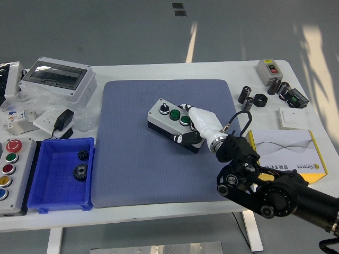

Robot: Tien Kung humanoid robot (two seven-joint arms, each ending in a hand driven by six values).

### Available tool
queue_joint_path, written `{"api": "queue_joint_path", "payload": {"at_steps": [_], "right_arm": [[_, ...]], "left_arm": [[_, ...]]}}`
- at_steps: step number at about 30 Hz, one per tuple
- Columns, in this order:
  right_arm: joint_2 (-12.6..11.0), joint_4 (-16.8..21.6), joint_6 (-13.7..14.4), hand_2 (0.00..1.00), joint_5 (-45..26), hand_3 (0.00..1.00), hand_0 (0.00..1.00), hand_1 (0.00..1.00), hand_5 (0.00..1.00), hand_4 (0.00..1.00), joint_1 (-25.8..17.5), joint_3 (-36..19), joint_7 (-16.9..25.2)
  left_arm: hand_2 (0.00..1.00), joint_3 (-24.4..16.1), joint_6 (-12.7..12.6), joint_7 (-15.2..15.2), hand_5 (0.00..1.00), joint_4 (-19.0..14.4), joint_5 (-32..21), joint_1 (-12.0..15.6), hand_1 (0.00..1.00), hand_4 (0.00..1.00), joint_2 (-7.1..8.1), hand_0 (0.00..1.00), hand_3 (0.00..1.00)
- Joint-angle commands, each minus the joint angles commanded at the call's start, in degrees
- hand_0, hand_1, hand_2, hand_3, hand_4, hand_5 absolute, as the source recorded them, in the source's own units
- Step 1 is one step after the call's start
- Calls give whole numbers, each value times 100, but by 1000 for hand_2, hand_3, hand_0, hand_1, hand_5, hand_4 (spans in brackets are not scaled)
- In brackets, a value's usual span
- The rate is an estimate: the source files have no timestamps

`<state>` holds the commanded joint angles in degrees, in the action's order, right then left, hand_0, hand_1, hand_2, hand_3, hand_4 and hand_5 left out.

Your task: Pick up the button,place it on the desk,press the button,press the button

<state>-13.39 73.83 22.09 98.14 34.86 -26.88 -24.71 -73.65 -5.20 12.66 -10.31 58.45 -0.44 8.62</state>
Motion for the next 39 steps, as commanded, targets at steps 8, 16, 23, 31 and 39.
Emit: {"api": "queue_joint_path", "payload": {"at_steps": [8, 16, 23, 31, 39], "right_arm": [[-943, 1117, -769, 403, -978, 498, 99, 288, 2, 233, -62, -333, 1089], [-1744, 1818, -1218, 413, -1038, 491, 107, 294, 2, 224, 91, 335, 1951], [-1733, 1605, -685, 419, -289, 492, 123, 299, 2, 229, 240, 992, 2175], [-1515, 1012, -373, 474, 149, 573, 390, 490, 2, 183, 343, 1399, 2227], [-1481, 889, -449, 597, -4, 645, 543, 611, 2, 150, 438, 1486, 2252]], "left_arm": [[558, -12, -1, 1, 193, 0, -9, 18, 581, 629, -11, 625, 615], [559, -49, 4, 10, 197, 0, 52, -19, 581, 633, -5, 625, 616], [560, -92, 5, 42, 201, 0, 121, -44, 581, 636, 4, 625, 616], [560, -103, 7, 60, 216, 0, 151, -55, 581, 646, 2, 624, 618], [561, -120, 1, 73, 219, 0, 163, -54, 581, 648, 12, 624, 618]]}}
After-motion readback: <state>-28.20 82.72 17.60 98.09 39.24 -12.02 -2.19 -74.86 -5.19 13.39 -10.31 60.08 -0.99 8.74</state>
